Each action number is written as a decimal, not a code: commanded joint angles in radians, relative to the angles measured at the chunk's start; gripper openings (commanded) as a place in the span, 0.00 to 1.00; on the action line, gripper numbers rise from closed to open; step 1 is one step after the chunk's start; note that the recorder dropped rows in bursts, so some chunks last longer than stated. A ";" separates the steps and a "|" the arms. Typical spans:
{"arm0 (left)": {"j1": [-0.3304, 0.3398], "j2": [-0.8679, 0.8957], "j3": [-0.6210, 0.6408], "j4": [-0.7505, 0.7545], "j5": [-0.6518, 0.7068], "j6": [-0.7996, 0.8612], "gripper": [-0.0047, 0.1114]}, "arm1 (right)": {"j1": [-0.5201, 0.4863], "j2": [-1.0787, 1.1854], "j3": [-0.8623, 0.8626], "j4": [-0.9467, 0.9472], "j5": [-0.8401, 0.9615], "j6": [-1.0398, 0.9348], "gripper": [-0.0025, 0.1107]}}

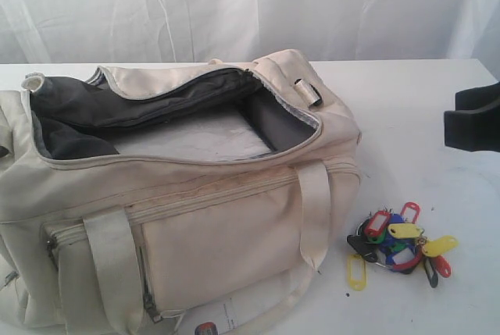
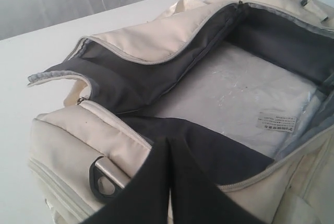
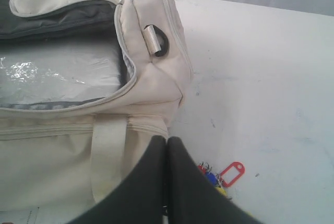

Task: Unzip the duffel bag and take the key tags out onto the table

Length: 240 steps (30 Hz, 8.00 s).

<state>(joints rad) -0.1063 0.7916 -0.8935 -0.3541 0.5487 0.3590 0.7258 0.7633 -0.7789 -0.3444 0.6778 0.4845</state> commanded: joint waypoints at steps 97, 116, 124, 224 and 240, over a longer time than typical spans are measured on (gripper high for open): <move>0.110 -0.792 0.893 0.441 -0.323 -0.612 0.04 | -0.009 -0.004 0.002 -0.007 0.003 -0.009 0.02; 0.118 -0.792 0.893 0.445 -0.321 -0.467 0.04 | -0.009 -0.004 0.002 -0.008 0.003 -0.009 0.02; 0.118 -0.792 0.893 0.442 -0.321 -0.467 0.04 | -0.009 -0.004 0.002 -0.008 0.003 -0.009 0.02; 0.118 -0.792 0.893 0.442 -0.317 -0.465 0.04 | -0.577 -0.763 0.779 0.371 -0.339 -0.484 0.02; 0.118 -0.792 0.893 0.442 -0.317 -0.465 0.04 | -0.577 -0.763 0.779 0.373 -0.339 -0.484 0.02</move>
<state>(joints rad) 0.0099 0.0048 -0.0029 0.0931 0.2283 -0.0981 0.1449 0.0065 -0.0021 0.0250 0.3544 0.0000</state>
